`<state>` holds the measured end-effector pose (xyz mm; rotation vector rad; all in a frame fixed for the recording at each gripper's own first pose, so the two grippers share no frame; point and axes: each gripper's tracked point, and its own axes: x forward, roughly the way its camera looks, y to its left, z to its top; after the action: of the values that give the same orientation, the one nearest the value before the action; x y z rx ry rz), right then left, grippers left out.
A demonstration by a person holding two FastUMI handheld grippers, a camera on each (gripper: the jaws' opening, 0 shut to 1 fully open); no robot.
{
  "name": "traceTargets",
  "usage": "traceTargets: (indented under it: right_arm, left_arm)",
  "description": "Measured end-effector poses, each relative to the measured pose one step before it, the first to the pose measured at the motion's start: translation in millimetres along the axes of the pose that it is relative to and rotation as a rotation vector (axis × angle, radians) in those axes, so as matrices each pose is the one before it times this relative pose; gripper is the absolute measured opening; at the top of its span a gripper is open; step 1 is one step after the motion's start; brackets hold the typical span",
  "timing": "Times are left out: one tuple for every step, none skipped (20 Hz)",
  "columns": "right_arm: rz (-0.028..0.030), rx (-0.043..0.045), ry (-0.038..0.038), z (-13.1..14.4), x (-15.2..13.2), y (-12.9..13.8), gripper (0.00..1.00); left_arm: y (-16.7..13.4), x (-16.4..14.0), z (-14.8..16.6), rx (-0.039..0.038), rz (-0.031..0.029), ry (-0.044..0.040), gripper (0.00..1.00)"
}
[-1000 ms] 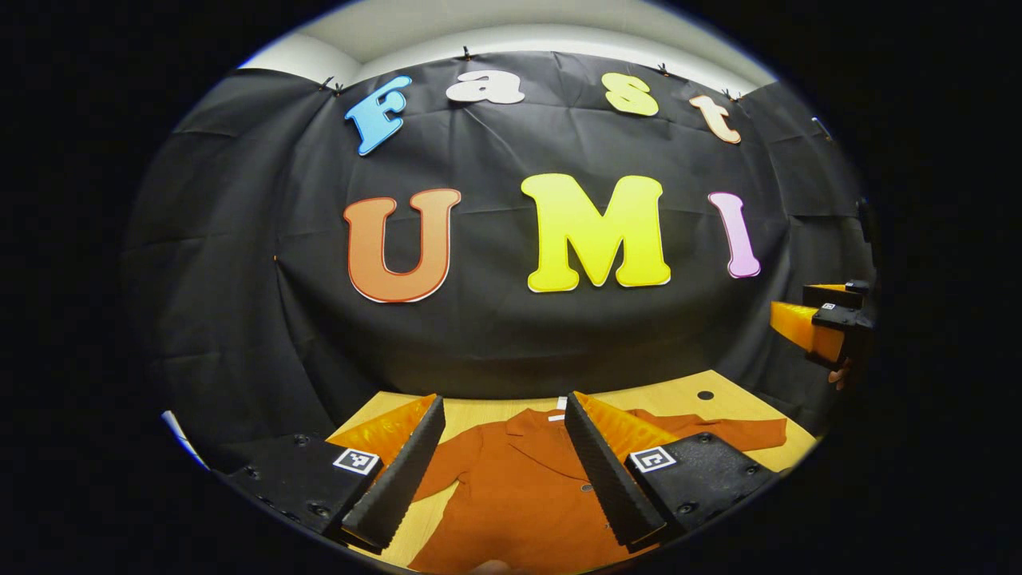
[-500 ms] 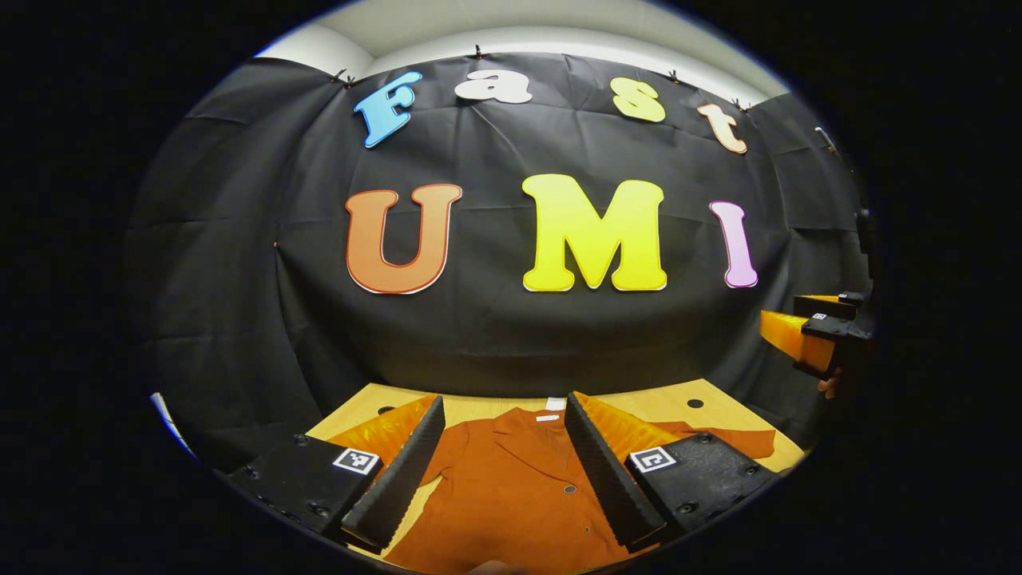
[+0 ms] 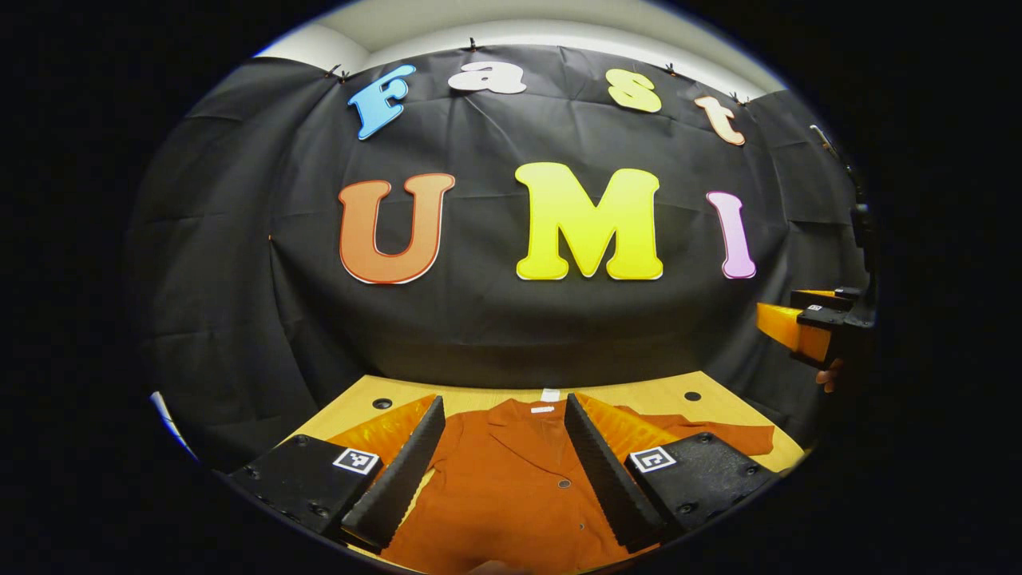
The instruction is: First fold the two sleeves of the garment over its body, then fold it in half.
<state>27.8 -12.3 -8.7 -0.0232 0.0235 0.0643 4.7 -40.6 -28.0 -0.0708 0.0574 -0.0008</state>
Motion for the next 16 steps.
traceTargets:
  right_arm:
    - [0.00141, -0.00179, 0.00327, -1.62, 1.65, 0.06, 0.95]
    - [-0.00156, -0.00089, 0.00356, -1.2, 1.14, -0.62, 0.94]
    - [0.00168, 0.00116, 0.00288, -1.63, -0.03, -0.3, 0.94]
    - [0.00064, -0.00046, 0.00391, -0.83, 1.06, -0.28, 0.94]
    - [-0.00015, -0.00003, 0.00462, -1.89, 1.92, -0.68, 0.94]
    - [0.001, 0.00061, 0.00454, -1.71, 1.5, -1.27, 0.94]
    - [-0.00303, -0.00015, 0.00592, -2.86, 1.43, -2.49, 0.94]
    - [-0.004, 0.0034, 0.00683, -2.11, 2.46, -3.47, 0.95]
    - [-0.00422, 0.0043, 0.01019, -3.14, 1.81, -4.12, 0.95]
    - [-0.01021, 0.00387, 0.01345, -3.77, 3.0, -6.42, 0.95]
    - [-0.01551, 0.00277, 0.01675, -5.62, 4.74, -7.52, 0.95]
    - [-0.01933, 0.00287, 0.02056, -5.12, 4.55, -9.35, 0.94]
    - [-0.02149, 0.00581, 0.02243, -7.09, 5.09, -10.33, 0.95]
    - [-0.02949, 0.00382, 0.02281, -6.43, 6.27, -11.17, 0.95]
    - [-0.02437, -0.00051, 0.01984, -7.5, 6.67, -12.08, 0.95]
    - [-0.02336, -0.00797, 0.02233, -8.28, 7.04, -10.53, 0.95]
  left_arm:
    - [-0.39, -1.19, -1.15, 0.00019, -0.00013, 0.00537, 0.98]
    - [-0.44, -0.32, -0.49, 0.00363, 0.00175, 0.00009, 0.98]
    - [-0.74, -0.09, -0.4, 0.00384, -0.00172, 0.0029, 0.98]
    - [-0.76, 0.26, -1.39, 0.00329, 0.00003, 0.00515, 0.98]
    - [-1.2, 0.83, -2.58, 0.00218, -0.00058, 0.00872, 0.98]
    - [-0.42, -0.5, -2.37, 0.00057, -0.00013, 0.0059, 0.98]
    - [-1.08, -0.22, -3.21, -0.00178, -0.00084, 0.00899, 0.98]
    - [-1.85, -0.23, -3.29, -0.00199, -0.00108, 0.01084, 0.98]
    - [-2.54, 2.11, -5.87, 0.00044, -0.0032, 0.01667, 0.98]
    - [-1.54, 0.23, -5.77, 0.00464, 0.00404, 0.01932, 0.98]
    - [-0.62, 0.37, -6.27, 0.00407, 0.00624, 0.01863, 0.98]
    - [-2.48, 0.38, -6.13, -0.00206, -0.00233, 0.01911, 0.98]
    - [-3.64, 0.67, -7.43, -0.00588, -0.00303, 0.0242, 0.98]
    - [-2.17, 0.41, -6.77, -0.00631, 0.00016, 0.01995, 0.98]
    - [-1.64, 1.72, -7.36, -0.00993, 0.00071, 0.02423, 0.98]
    - [-3.44, 0.47, -8.31, -0.0074, -0.00211, 0.02573, 0.98]
